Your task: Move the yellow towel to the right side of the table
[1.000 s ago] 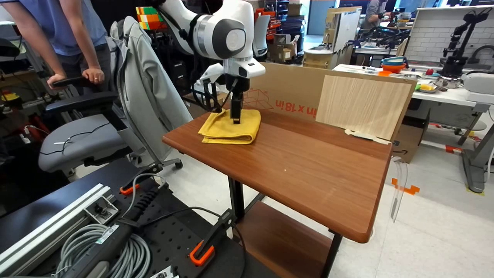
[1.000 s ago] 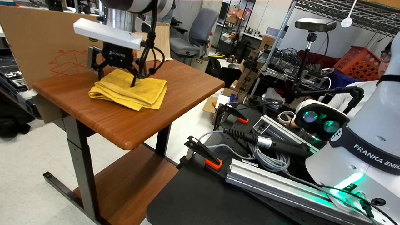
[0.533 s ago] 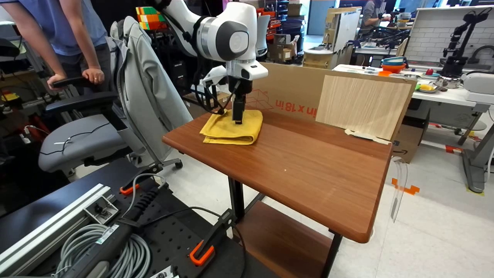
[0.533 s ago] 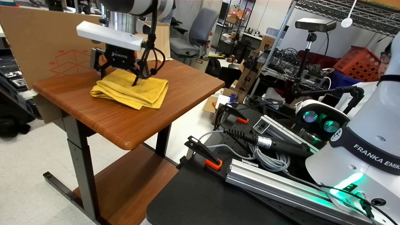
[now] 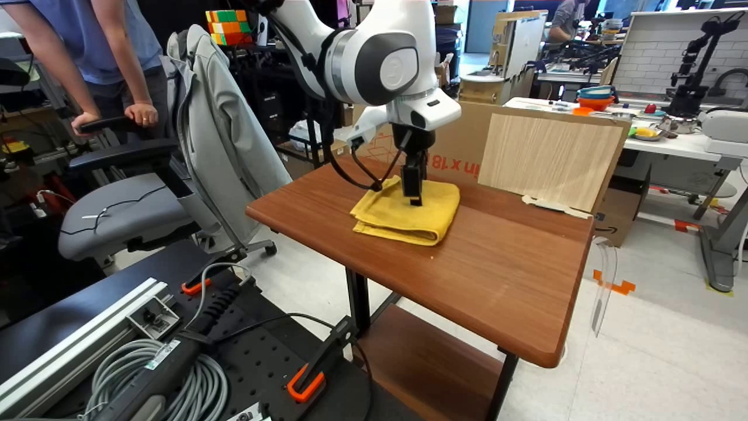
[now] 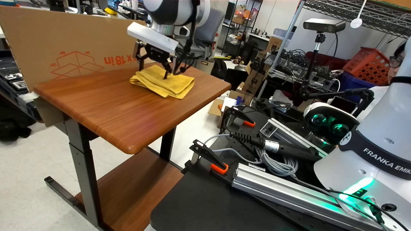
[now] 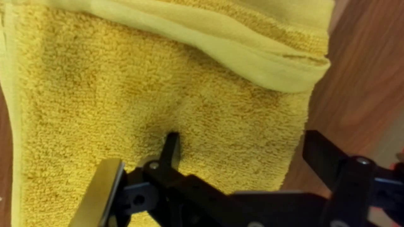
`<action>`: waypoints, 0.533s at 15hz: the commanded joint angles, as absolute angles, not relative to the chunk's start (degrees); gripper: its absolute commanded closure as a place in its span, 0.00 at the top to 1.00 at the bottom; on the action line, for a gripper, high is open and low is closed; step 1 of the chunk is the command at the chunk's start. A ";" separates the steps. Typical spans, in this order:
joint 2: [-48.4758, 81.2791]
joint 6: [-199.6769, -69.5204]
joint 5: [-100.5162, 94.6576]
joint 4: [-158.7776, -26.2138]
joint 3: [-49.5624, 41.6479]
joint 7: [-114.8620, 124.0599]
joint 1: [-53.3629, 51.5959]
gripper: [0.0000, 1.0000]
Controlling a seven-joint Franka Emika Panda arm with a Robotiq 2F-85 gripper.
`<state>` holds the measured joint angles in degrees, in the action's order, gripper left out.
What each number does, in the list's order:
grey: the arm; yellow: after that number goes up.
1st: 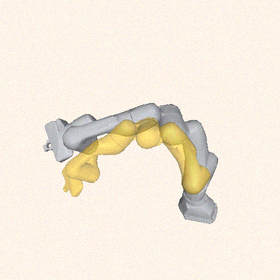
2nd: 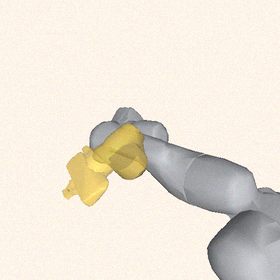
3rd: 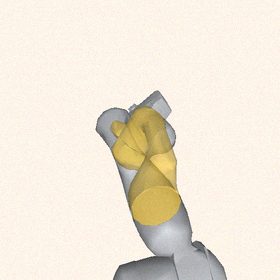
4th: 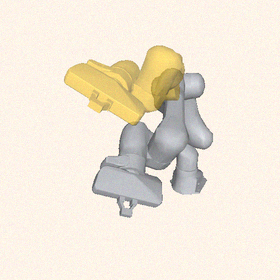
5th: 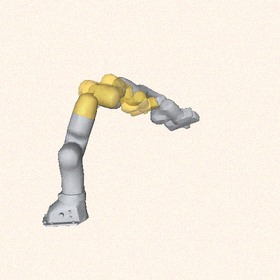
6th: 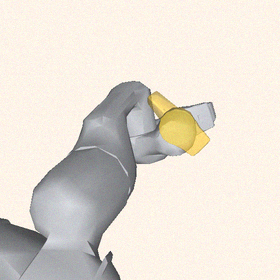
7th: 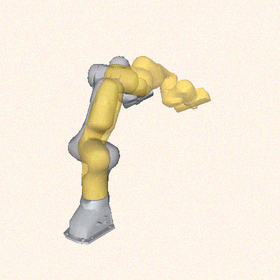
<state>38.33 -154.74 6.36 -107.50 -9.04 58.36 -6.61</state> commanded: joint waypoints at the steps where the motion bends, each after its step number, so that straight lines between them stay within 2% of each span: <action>1: 34.17 -161.58 8.70 -115.68 -10.92 58.56 -4.40 1.00; 8: 34.43 -171.44 13.62 -121.05 -14.39 58.93 -0.02 1.00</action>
